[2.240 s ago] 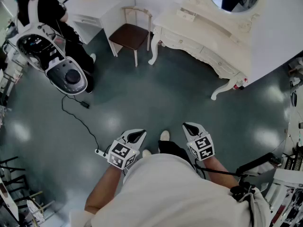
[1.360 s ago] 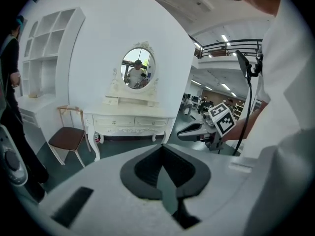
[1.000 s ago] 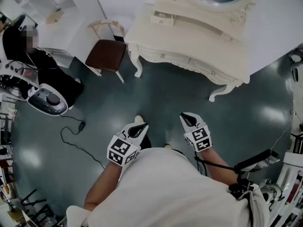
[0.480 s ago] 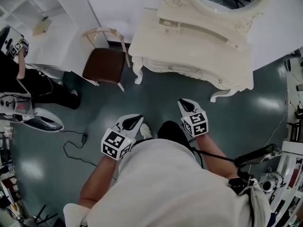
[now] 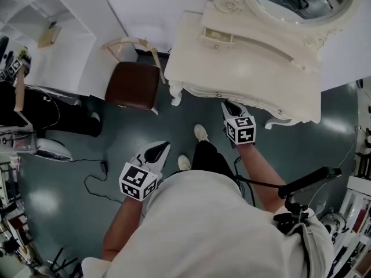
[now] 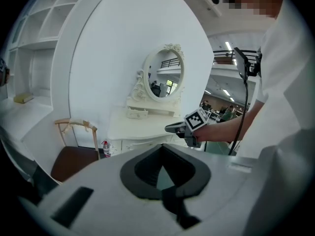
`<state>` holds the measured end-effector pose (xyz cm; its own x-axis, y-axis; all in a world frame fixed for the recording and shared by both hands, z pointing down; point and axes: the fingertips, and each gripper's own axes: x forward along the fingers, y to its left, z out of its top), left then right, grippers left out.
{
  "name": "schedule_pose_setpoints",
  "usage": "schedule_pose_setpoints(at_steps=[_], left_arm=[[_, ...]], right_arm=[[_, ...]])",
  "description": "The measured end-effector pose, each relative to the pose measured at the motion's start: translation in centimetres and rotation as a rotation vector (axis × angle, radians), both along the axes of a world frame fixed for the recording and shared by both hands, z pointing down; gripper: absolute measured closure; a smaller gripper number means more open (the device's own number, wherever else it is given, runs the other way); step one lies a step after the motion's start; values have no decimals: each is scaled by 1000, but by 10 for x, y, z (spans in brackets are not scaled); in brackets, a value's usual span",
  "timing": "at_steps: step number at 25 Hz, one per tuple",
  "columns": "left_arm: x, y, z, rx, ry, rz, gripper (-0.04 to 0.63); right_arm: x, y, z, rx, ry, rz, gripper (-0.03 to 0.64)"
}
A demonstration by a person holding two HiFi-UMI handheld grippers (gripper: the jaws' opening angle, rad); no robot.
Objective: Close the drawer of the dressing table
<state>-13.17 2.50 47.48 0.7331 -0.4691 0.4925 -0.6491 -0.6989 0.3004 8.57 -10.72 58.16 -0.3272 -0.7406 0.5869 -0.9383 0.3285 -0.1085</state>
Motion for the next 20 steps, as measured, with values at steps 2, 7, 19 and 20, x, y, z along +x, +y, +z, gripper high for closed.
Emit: schedule_pose_setpoints(at_steps=[2,7,19,20], left_arm=[[1,-25,2,-6,-15,-8,592],[11,-99,4,-12,-48,-73,592],[55,-227,-24,-22,-51,-187,592],[56,-232,-23,-21,-56,-191,592]], right_arm=[[6,-47,5,11,-10,13,568],[28,-149,26,13,-23,49,560],[48,-288,68,-77,-34,21,509],[48,-294,71,-86,-39,22,506]])
